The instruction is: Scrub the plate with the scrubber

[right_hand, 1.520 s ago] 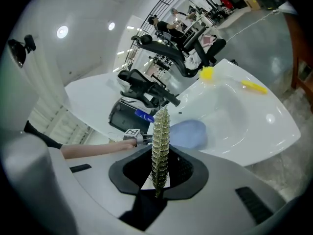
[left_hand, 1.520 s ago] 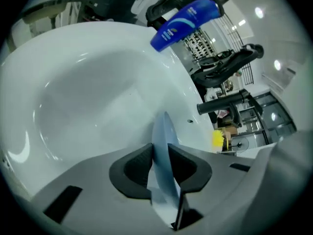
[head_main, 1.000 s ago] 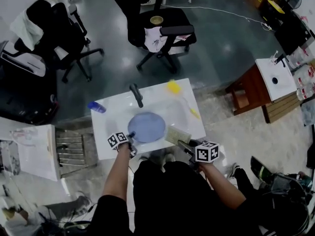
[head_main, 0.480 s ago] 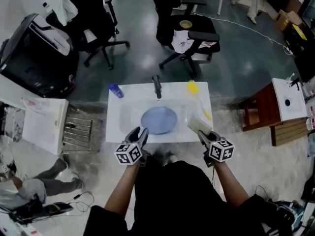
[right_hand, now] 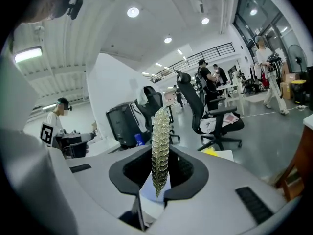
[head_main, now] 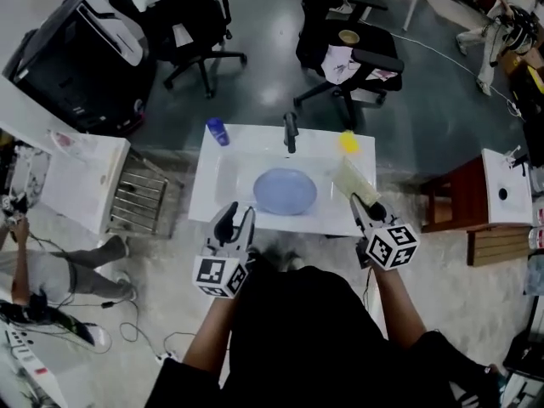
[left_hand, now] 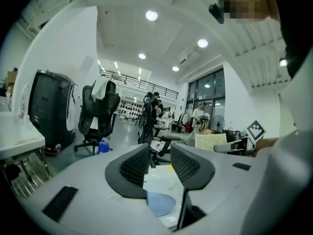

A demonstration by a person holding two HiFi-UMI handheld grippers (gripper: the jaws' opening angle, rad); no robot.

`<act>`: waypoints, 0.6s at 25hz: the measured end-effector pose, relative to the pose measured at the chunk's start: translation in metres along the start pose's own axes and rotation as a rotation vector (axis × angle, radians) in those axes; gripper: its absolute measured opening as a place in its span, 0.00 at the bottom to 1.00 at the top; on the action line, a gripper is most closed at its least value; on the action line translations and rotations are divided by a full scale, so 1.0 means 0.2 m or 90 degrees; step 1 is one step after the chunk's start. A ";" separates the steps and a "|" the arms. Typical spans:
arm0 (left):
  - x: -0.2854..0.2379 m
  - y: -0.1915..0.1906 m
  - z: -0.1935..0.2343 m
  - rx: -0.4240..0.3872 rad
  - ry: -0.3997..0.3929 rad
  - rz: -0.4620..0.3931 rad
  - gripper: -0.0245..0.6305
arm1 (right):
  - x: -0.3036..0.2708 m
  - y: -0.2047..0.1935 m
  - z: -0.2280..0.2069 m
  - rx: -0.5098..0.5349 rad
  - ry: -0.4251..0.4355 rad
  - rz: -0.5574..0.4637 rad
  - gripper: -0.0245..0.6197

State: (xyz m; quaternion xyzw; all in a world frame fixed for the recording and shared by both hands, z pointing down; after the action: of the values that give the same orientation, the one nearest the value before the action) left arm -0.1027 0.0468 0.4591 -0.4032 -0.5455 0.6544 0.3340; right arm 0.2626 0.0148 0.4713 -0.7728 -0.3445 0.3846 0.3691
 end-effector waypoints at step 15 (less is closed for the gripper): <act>0.04 0.03 0.15 -0.004 0.071 0.004 0.04 | 0.07 0.02 0.10 0.054 -0.063 -0.058 0.13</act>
State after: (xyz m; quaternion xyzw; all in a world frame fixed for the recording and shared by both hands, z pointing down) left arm -0.1338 0.0394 0.4536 -0.4416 -0.5268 0.6302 0.3609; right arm 0.2539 0.0309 0.4545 -0.7201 -0.3801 0.4195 0.4013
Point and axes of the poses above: the fingertips, and each gripper's own axes: x backward along the fingers, z to its left, y out of its top, the point moved 10 cm from there along x, backward along the fingers, and after that the axes turned 9 degrees about -x, right-handed, at the moved point
